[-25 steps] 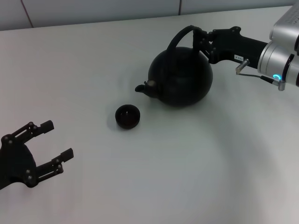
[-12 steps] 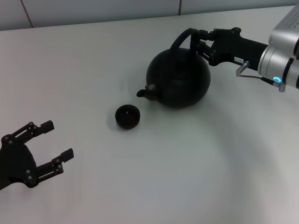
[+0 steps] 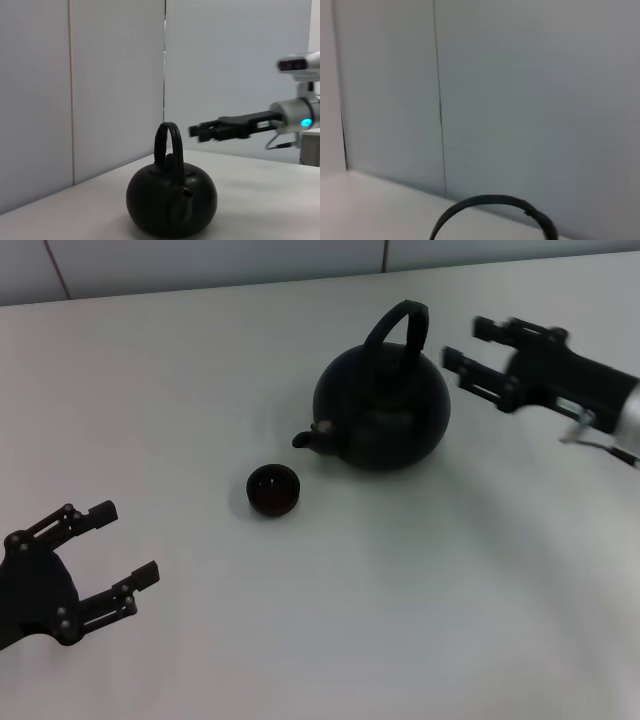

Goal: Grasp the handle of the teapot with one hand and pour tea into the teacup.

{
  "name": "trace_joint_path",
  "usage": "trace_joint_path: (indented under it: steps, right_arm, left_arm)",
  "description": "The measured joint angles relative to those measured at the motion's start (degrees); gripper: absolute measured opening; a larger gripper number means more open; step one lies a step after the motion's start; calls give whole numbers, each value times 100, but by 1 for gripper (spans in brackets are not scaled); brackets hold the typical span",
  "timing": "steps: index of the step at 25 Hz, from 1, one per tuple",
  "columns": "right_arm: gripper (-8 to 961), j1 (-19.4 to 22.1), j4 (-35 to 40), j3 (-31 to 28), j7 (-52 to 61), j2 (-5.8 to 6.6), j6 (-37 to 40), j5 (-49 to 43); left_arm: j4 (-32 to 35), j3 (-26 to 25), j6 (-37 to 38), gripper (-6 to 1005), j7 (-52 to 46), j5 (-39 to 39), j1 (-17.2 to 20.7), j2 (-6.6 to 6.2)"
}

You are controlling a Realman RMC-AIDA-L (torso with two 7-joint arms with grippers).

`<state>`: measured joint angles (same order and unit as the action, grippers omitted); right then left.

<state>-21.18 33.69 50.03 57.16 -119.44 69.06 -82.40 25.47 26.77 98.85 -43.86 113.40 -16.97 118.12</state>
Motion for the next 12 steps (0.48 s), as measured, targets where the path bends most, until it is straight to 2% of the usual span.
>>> trace_joint_path:
  steps: [6, 12]
  right_arm:
    - [578, 878, -215, -21, -544, 23, 908, 616]
    - [578, 1131, -702, -142, -1000, 33, 1285, 587]
  left_arm:
    - [18, 1, -25, 810, -25, 5, -10, -2]
    - [9, 15, -88, 810, -48, 30, -64, -6]
